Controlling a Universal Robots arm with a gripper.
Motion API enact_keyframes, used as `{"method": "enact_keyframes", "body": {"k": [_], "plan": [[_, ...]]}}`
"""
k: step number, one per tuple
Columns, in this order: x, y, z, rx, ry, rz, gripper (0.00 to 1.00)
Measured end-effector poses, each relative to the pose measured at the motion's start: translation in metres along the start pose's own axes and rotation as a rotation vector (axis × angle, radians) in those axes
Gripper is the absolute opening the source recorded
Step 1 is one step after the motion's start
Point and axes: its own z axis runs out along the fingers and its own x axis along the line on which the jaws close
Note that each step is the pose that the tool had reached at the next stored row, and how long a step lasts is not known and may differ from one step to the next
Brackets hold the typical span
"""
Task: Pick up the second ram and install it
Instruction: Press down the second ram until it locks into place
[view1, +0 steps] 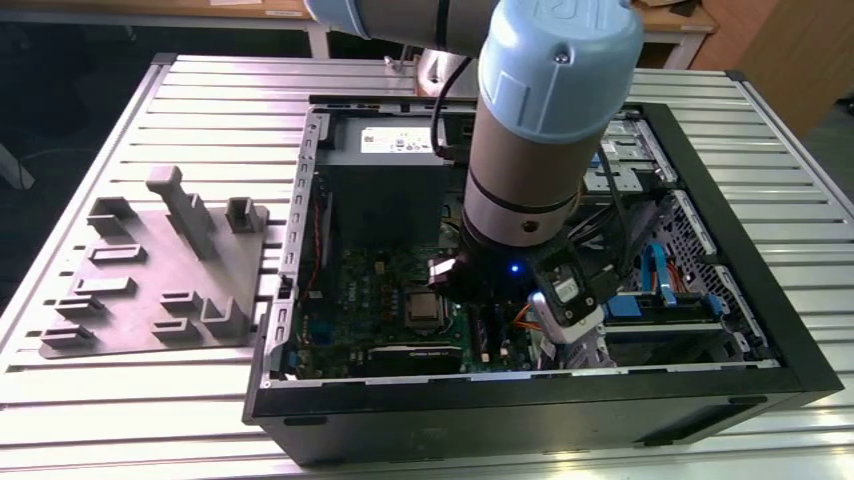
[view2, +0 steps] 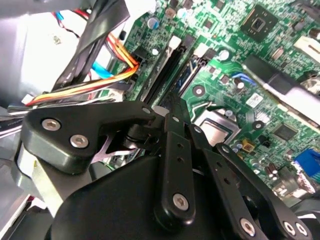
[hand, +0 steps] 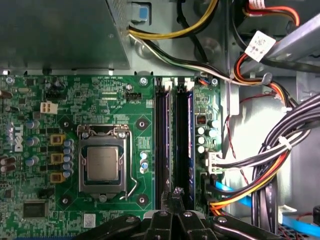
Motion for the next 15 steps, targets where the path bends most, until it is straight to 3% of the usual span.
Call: {"method": "enact_keyframes", "body": {"k": [15], "plan": [[0.0003, -0.003, 0.0086, 0.0009, 0.0002, 0.0, 0.1]]}}
